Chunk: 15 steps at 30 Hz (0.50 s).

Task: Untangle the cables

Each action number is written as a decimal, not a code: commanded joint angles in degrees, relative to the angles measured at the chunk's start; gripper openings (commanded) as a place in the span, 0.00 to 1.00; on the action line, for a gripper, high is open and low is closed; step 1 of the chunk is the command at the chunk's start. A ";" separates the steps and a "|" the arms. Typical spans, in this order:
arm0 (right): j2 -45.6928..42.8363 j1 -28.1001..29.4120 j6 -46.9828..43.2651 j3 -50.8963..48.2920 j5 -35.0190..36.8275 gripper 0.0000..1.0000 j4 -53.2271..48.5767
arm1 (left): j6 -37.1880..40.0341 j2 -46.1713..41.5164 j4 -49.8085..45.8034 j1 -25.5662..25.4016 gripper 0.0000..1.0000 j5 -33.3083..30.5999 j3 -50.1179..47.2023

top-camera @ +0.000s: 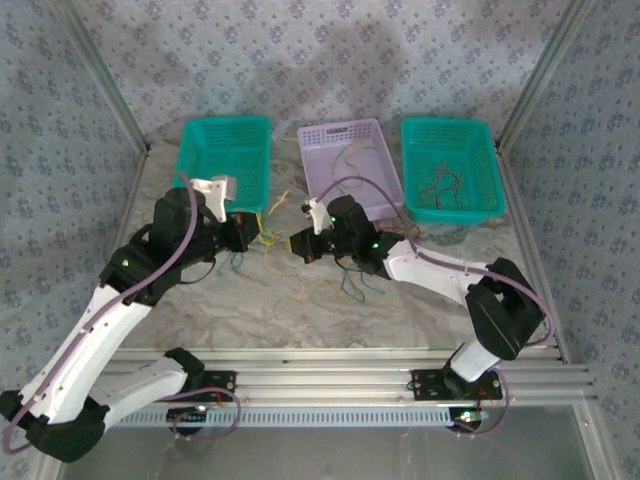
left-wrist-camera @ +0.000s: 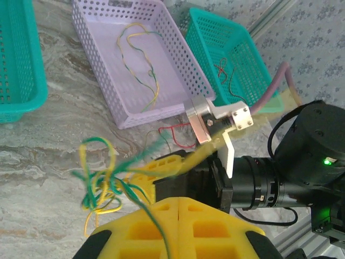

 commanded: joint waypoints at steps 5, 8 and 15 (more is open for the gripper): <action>-12.45 -7.85 -0.16 -8.44 18.23 0.00 -9.87 | 2.13 -2.13 -2.11 0.50 0.00 -2.50 0.43; -16.11 -13.40 3.09 -11.21 20.97 0.00 -13.71 | 3.01 -2.28 -2.98 0.53 0.00 -3.84 0.41; -22.50 -23.33 5.53 -14.89 18.39 0.00 -17.84 | 5.54 -2.83 -6.10 0.57 0.00 -6.98 2.08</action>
